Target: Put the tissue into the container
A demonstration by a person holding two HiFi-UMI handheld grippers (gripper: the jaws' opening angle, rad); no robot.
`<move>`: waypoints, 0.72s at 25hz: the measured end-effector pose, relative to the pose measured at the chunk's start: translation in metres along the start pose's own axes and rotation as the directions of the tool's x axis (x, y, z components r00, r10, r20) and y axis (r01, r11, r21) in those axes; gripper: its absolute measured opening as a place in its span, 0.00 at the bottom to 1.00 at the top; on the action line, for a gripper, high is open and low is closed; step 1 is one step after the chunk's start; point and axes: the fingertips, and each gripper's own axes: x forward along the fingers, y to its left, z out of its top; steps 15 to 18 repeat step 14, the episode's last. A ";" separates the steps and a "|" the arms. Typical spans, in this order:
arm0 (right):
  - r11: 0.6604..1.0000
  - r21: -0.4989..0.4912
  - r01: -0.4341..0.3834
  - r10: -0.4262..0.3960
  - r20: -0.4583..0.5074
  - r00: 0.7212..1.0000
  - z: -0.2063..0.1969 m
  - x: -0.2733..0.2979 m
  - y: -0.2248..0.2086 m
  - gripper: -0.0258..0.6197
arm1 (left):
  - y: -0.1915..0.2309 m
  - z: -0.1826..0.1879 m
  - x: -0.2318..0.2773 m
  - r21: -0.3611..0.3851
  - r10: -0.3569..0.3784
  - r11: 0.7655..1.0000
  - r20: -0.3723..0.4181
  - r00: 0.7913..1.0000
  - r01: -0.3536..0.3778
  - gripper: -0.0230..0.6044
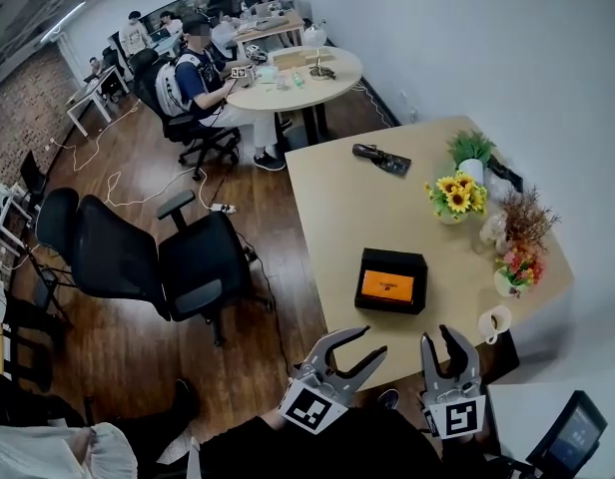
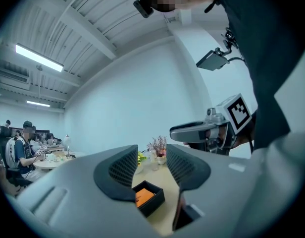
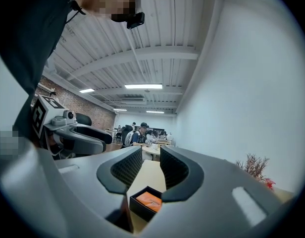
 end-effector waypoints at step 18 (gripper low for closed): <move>1.000 -0.014 -0.004 0.003 -0.019 1.000 -0.007 0.008 -0.002 0.21 | 0.005 -0.004 0.006 -0.011 -0.004 1.000 -0.006 1.000 0.004 0.30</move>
